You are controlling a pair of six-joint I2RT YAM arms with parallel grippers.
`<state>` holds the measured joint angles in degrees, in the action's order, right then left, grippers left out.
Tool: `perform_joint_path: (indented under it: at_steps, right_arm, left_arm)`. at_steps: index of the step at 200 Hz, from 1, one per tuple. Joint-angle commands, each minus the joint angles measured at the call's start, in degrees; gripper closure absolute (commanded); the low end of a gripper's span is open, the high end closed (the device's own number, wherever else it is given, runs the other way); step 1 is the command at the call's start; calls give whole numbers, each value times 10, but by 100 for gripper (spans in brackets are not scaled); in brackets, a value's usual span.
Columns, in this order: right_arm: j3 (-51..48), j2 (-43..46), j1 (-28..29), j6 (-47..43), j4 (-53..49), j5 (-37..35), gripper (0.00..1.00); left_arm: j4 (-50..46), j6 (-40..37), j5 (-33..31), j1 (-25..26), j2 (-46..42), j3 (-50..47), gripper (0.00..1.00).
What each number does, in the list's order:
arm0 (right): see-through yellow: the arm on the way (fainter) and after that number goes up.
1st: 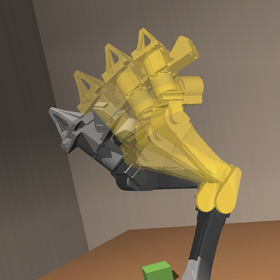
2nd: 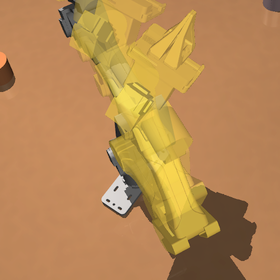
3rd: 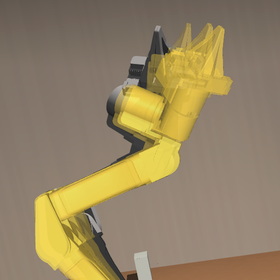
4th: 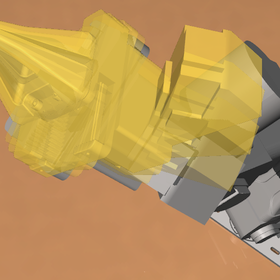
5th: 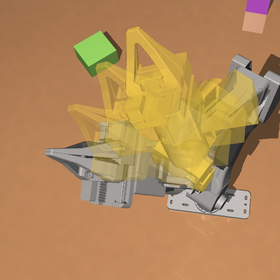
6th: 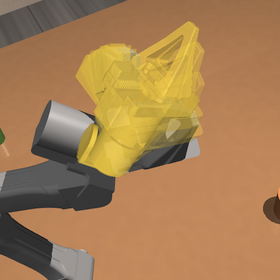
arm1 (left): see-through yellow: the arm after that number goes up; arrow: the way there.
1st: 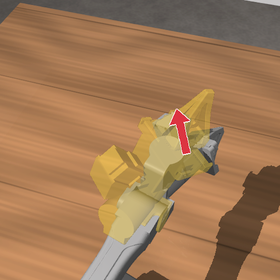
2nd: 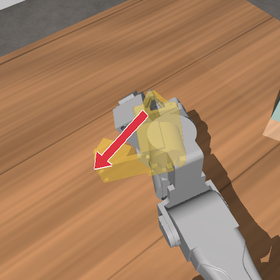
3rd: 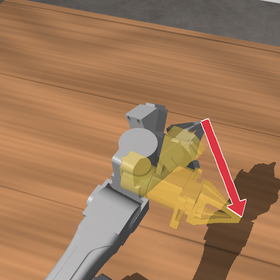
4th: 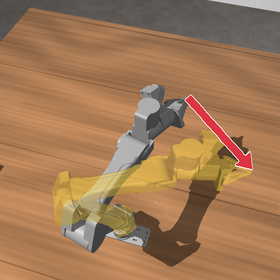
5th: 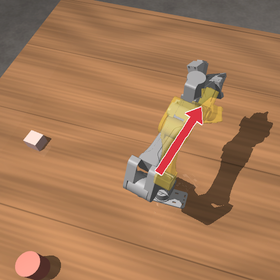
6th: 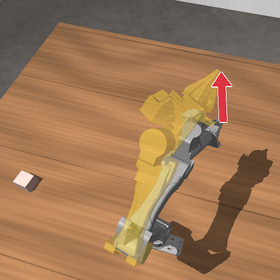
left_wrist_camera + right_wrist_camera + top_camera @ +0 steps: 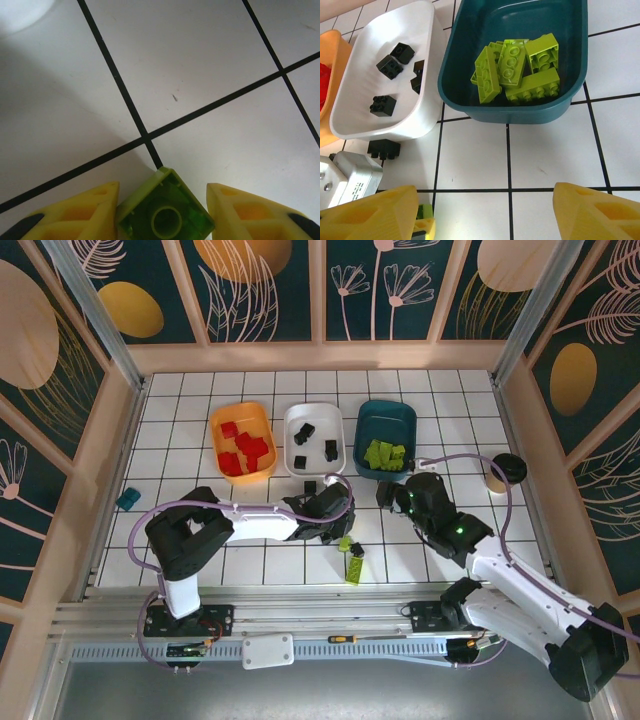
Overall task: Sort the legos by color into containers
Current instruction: Pick up the lego from the middle-left of the table, then place the lego in the container.
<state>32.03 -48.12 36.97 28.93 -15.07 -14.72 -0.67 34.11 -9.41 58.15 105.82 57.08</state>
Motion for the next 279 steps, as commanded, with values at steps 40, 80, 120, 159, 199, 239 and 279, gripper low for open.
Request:
perform_joint_path:
  at_steps: [40, 80, 120, 159, 199, 239, 279]
  right_arm:
    - [-7, 35, 0, 16, -18, -34, 28]
    - [-16, 58, 0, 25, -26, -38, 28]
    - [-28, 65, 0, 34, -34, -33, 28]
    - [-39, 74, 1, 42, -43, -26, 28]
    - [-48, 78, 2, 46, -51, -16, 28]
    - [-46, 76, 3, 45, -49, 16, 28]
    - [-49, 54, 19, 45, -36, 62, 28]
  left_arm:
    - [-34, -8, -53, -5, -29, 42, 69]
    - [-46, -32, -42, -38, -30, 129, 69]
    - [-58, -50, -5, -81, 53, 262, 69]
    - [-97, -69, 9, -94, 165, 412, 69]
    - [-125, -62, 25, -106, 237, 513, 66]
    - [-150, -59, 29, -109, 268, 574, 36]
    - [-135, -61, 31, -110, 208, 563, 12]
